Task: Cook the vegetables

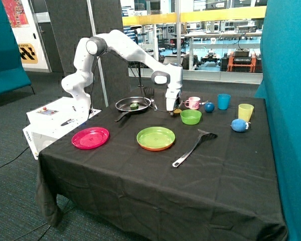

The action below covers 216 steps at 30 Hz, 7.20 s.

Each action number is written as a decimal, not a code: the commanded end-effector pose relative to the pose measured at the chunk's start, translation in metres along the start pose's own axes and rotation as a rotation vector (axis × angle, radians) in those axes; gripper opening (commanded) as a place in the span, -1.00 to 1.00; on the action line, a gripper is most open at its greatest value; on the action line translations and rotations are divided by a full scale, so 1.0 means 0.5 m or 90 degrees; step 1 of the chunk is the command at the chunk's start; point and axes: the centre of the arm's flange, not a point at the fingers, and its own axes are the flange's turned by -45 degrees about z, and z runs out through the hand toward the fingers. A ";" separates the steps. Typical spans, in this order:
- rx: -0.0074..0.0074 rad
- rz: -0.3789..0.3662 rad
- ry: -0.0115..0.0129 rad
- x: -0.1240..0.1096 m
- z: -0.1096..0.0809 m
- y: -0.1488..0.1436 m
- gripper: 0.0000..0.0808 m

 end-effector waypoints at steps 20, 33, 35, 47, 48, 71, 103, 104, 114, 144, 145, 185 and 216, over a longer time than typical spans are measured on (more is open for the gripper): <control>0.0000 0.000 0.0035 -0.004 0.018 0.001 -1.00; 0.0000 -0.004 0.0035 -0.016 0.020 -0.004 -1.00; 0.0000 -0.007 0.0035 -0.019 0.015 -0.006 -1.00; -0.0001 -0.051 0.0035 -0.037 -0.066 -0.006 -1.00; -0.0001 -0.054 0.0035 -0.039 -0.071 -0.005 -1.00; -0.0003 -0.133 0.0035 -0.179 -0.166 0.007 -1.00; -0.0008 -0.281 0.0035 -0.473 -0.163 -0.026 -1.00; -0.0008 -0.284 0.0035 -0.481 -0.162 -0.026 -1.00; -0.0009 -0.322 0.0035 -0.571 -0.139 -0.031 -1.00; -0.0013 -0.460 0.0034 -0.634 -0.055 -0.133 -1.00; -0.0013 -0.460 0.0034 -0.634 -0.052 -0.132 -1.00; -0.0011 -0.407 0.0034 -0.574 -0.013 -0.065 0.08; -0.0011 -0.390 0.0034 -0.569 -0.028 -0.052 0.63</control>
